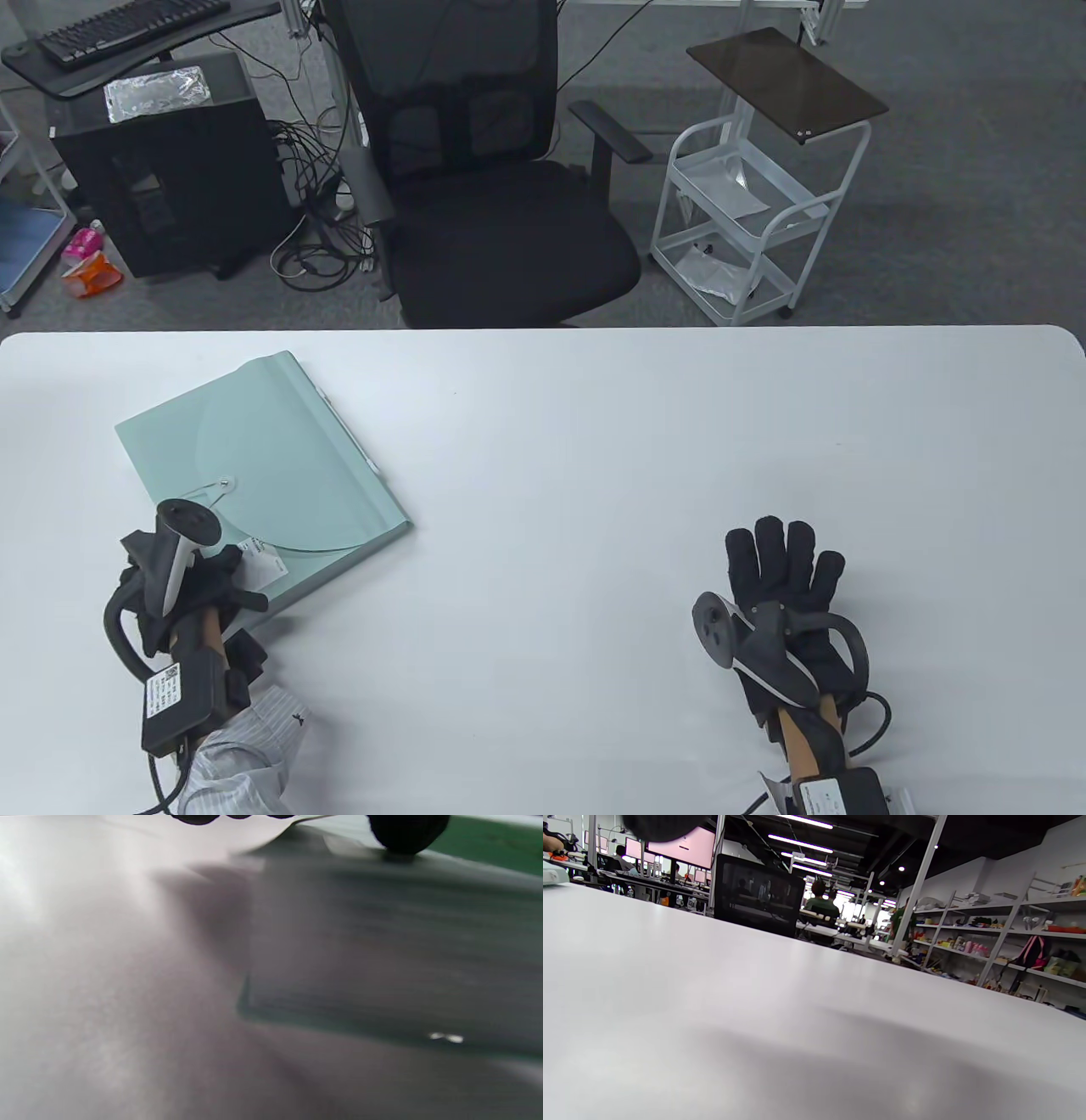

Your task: Pull documents from accordion folder and sort

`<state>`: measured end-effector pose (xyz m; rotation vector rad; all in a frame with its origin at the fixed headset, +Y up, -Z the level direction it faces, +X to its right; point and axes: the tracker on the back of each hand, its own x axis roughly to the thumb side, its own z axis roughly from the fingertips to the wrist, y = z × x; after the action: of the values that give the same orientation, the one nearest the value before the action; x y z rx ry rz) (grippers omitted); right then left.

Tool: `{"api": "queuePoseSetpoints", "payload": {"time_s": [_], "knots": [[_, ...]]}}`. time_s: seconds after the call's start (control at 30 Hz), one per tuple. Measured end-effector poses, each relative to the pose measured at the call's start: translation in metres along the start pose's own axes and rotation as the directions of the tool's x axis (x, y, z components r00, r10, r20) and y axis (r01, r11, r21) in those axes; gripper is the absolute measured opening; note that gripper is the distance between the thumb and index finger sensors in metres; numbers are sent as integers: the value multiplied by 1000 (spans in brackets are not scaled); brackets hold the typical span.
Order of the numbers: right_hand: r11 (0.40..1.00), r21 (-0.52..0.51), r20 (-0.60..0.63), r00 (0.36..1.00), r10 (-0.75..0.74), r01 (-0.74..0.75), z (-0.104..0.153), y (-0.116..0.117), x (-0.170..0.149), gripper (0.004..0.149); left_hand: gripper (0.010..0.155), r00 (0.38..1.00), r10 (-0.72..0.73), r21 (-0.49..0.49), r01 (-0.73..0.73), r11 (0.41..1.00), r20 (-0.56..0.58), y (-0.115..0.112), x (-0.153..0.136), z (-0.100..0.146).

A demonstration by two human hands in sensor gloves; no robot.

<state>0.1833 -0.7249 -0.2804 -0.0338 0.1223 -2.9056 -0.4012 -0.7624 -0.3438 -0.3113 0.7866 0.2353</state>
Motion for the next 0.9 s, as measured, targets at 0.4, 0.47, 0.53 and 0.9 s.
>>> {"api": "queuePoseSetpoints", "payload": {"time_s": [0.4, 0.47, 0.53, 0.9], "knots": [[999, 32, 7, 1000, -7, 7, 1, -1, 2, 87, 68, 993, -48, 22, 51, 998, -111, 0, 6, 0], [999, 33, 12, 1000, -4, 4, 2, -1, 2, 88, 64, 988, -101, 31, 105, 994, -119, 1, 8, 1], [1000, 30, 15, 1000, -3, 3, 2, -1, 2, 88, 62, 985, -118, 21, 122, 992, -128, 2, 9, 1], [999, 33, 11, 1000, -12, 12, 2, 0, 2, 90, 49, 946, 285, -152, -308, 939, -157, 9, -8, -3]]}}
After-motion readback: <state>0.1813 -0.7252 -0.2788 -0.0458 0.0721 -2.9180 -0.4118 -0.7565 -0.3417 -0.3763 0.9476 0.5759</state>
